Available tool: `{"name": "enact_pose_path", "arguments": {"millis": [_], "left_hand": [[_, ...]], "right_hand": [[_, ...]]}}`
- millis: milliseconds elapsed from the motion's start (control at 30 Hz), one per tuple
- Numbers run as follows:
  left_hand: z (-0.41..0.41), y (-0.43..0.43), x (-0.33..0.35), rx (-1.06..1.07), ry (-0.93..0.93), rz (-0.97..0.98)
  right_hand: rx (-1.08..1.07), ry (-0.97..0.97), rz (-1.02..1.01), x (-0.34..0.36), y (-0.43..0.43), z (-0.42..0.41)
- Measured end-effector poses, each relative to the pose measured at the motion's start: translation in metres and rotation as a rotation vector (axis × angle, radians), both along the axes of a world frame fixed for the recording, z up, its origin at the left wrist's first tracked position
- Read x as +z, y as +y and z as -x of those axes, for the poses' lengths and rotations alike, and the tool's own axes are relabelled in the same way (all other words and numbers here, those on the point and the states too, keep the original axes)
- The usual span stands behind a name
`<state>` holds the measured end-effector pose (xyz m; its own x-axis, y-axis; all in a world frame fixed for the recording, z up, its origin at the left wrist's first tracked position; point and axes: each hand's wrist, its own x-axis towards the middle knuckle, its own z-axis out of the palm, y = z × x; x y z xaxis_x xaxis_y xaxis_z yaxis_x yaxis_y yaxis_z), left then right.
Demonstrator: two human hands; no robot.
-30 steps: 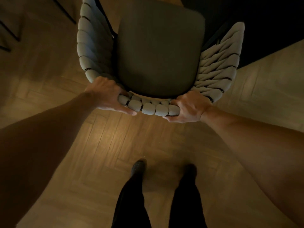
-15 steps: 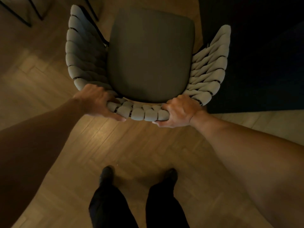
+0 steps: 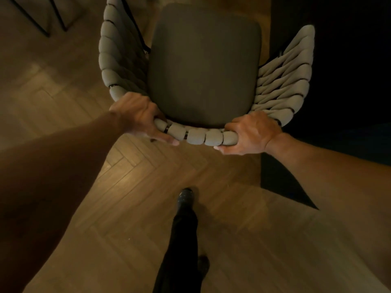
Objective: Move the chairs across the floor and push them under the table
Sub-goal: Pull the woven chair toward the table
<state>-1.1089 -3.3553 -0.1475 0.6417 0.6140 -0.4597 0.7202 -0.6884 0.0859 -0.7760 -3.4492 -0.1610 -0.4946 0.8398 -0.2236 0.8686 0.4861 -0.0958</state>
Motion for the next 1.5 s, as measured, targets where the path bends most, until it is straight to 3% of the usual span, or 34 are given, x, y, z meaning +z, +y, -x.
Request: {"name": "enact_pose_path", "arguments": {"millis": [467,1500], "left_hand": [[-0.084,0.209,0.000,-0.023,0.001,-0.007],[-0.268,0.600,-0.006,0.089,0.008,-0.017]], "right_hand": [[-0.065,-0.032,0.081,0.007,0.200,-0.080],[0.081,-0.087,0.169,0.007,0.641,-0.278]]}}
